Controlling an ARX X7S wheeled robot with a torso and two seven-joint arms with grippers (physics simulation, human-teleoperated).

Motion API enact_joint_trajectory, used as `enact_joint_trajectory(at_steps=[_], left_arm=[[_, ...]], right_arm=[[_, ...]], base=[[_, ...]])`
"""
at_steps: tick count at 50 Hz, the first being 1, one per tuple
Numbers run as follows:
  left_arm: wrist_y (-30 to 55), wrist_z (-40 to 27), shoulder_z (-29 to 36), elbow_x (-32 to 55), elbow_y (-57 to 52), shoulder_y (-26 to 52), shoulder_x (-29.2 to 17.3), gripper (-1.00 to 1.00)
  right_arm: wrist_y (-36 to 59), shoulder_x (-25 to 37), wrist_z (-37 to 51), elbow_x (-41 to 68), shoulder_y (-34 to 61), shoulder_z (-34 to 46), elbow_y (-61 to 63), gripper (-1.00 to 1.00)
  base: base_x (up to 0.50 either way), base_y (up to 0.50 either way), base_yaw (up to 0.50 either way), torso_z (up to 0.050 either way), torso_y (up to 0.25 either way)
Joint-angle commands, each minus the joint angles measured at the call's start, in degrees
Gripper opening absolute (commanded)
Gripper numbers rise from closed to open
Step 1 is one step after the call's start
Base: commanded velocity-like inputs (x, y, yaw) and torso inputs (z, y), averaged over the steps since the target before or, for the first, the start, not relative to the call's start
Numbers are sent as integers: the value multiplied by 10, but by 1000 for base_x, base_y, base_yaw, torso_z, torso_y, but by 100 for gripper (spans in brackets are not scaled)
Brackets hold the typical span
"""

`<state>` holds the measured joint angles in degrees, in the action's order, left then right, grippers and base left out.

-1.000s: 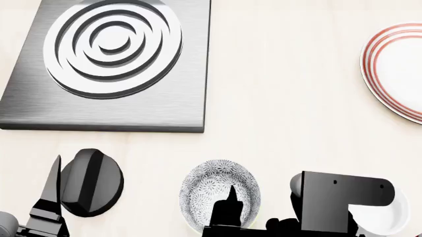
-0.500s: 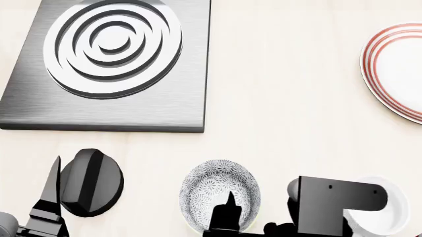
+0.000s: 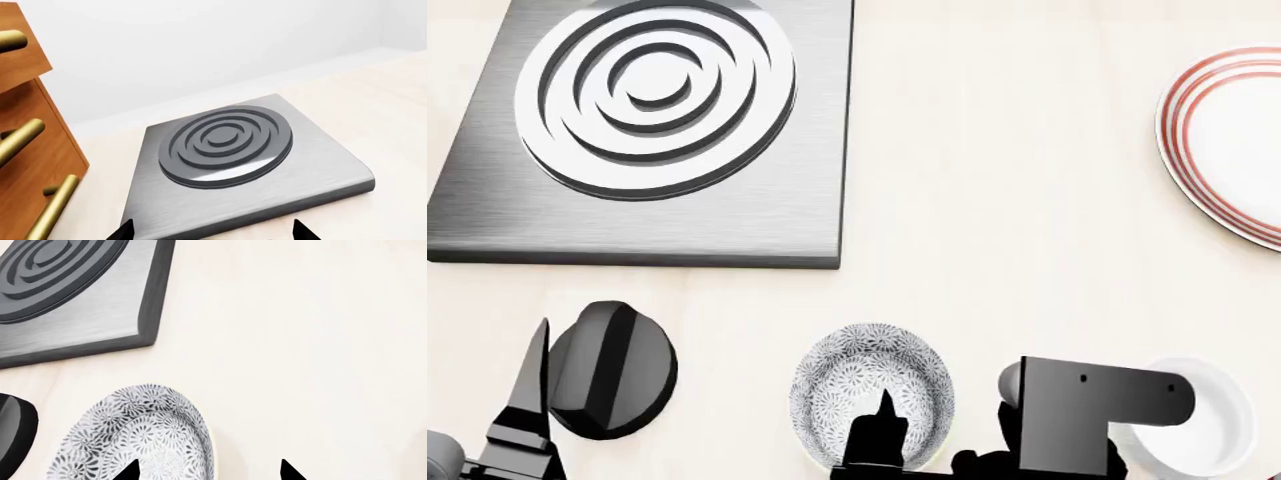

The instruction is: Pick the akita bowl next to the ramekin and place it on the plate.

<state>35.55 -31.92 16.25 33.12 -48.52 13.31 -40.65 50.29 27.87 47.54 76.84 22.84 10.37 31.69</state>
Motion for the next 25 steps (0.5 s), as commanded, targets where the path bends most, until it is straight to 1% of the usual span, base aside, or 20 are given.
enact_joint_trajectory(at_steps=[1, 13, 14, 25], left_arm=[[2, 15, -14, -7, -3, -4, 10, 100], [1, 14, -12, -6, -2, -2, 10, 100], [1, 14, -13, -6, -1, -2, 10, 100], [-1, 15, -8, -8, 1, -2, 10, 100]], right_arm=[[-3, -13, -23, -25, -6, -9, -5, 100], [-13, -18, -38, -39, -6, -3, -21, 100], [-14, -18, -39, -40, -6, -2, -22, -100], [-15, -17, -37, -40, -8, 0, -19, -100]], base=[[0, 0, 0, 0, 0], [0, 0, 0, 0, 0], [0, 0, 0, 0, 0], [0, 0, 0, 0, 0]])
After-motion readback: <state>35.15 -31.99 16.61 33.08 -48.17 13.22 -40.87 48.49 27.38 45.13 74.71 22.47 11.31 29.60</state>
